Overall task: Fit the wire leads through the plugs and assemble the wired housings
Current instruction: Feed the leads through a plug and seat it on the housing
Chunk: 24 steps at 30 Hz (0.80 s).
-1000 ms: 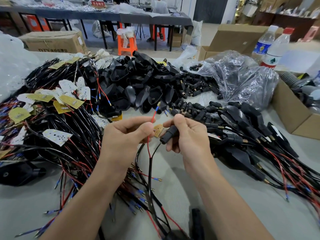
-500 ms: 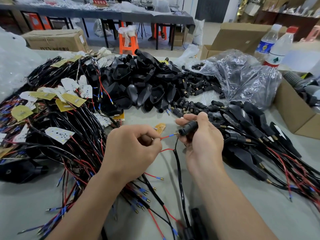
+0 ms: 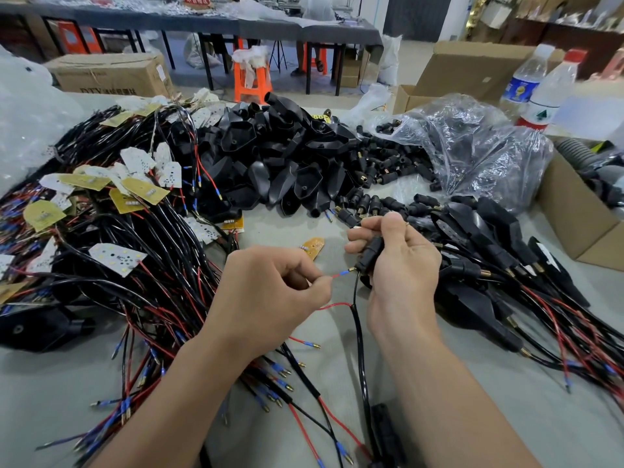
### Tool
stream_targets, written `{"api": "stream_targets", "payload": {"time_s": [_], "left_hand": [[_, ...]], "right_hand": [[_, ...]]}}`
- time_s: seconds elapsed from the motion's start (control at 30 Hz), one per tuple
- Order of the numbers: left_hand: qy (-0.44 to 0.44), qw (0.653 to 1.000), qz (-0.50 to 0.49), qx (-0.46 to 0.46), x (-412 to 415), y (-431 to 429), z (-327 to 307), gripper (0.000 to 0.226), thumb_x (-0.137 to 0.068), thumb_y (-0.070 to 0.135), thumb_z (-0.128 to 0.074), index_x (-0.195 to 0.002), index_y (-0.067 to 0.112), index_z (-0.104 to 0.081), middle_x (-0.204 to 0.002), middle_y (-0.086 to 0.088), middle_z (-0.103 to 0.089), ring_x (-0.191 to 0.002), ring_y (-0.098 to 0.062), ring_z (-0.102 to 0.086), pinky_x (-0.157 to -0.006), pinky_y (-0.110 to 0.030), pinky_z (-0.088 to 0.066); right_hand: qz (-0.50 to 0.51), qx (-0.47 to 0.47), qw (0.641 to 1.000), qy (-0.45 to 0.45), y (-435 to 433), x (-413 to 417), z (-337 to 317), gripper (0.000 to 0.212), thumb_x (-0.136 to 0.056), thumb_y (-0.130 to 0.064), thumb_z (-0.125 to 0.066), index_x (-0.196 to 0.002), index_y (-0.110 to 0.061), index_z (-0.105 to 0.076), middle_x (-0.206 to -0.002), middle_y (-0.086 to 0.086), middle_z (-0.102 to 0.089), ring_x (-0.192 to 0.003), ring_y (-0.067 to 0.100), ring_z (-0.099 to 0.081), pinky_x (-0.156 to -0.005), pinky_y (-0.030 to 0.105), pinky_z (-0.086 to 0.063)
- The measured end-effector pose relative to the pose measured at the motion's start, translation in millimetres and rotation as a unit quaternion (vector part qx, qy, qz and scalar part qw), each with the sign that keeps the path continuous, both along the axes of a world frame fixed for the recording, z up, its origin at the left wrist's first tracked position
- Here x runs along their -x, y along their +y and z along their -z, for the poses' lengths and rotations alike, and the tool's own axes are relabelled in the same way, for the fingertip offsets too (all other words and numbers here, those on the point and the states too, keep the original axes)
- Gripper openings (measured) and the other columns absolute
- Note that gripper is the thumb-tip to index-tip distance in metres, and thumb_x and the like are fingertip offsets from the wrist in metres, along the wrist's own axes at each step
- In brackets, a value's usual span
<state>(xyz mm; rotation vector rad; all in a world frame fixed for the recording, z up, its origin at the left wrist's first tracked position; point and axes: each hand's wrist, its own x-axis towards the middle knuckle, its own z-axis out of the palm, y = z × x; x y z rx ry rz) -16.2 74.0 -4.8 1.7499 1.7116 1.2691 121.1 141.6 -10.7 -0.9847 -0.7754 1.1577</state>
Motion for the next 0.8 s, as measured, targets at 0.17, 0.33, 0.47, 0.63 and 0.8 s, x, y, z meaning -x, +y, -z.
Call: {"api": "stream_targets", "payload": {"time_s": [0.17,0.33,0.47,0.63,0.8], "left_hand": [[-0.024,0.997,0.070,0.015,-6,-2,-1,0.019,-0.079,0.020,-0.080,-0.063,0.027,-0.074,-0.052,0.009,-0.063,-0.044,-0.002,-0.050,-0.046,-0.017,-0.040],[-0.001,0.997,0.073,0.030,-13,-2,9,0.023,-0.081,0.022,-0.077,-0.062,0.033,-0.070,-0.044,0.014,-0.047,-0.041,-0.002,-0.039,-0.048,-0.010,-0.034],[0.000,0.998,0.022,0.056,-13,5,16,0.018,-0.086,0.024,-0.077,-0.072,0.035,-0.074,-0.047,0.008,-0.054,-0.042,-0.004,-0.041,-0.045,-0.020,-0.039],[-0.031,0.998,0.029,0.056,-9,5,13,0.009,-0.083,0.031,-0.074,-0.077,0.037,-0.075,-0.046,0.006,-0.052,-0.042,-0.005,-0.042,-0.045,-0.025,-0.040],[-0.066,0.995,0.023,0.071,-12,5,13,0.020,-0.082,0.017,-0.080,-0.066,0.027,-0.075,-0.041,0.011,-0.046,-0.040,-0.004,-0.036,-0.043,-0.015,-0.032]], "right_hand": [[0.007,-0.013,1.000,-0.012,0,1,3,0.041,-0.107,-0.025,-0.050,-0.073,-0.013,-0.070,-0.069,0.011,-0.072,-0.052,0.016,-0.062,-0.060,0.027,-0.053],[-0.011,-0.006,1.000,0.010,-2,3,4,0.038,-0.107,-0.023,-0.049,-0.078,-0.007,-0.068,-0.069,0.012,-0.071,-0.050,0.014,-0.059,-0.057,0.027,-0.054],[-0.015,-0.020,1.000,-0.013,-1,4,4,0.037,-0.107,-0.023,-0.050,-0.079,-0.008,-0.069,-0.069,0.010,-0.071,-0.052,0.014,-0.060,-0.055,0.026,-0.053],[-0.013,-0.071,0.994,-0.081,-2,1,4,0.035,-0.104,-0.023,-0.053,-0.076,-0.014,-0.071,-0.070,0.009,-0.072,-0.056,0.016,-0.066,-0.051,0.025,-0.051],[0.003,-0.113,0.981,-0.160,-4,1,2,0.034,-0.103,-0.023,-0.055,-0.075,-0.015,-0.070,-0.068,0.011,-0.070,-0.056,0.018,-0.067,-0.052,0.025,-0.051]]}}
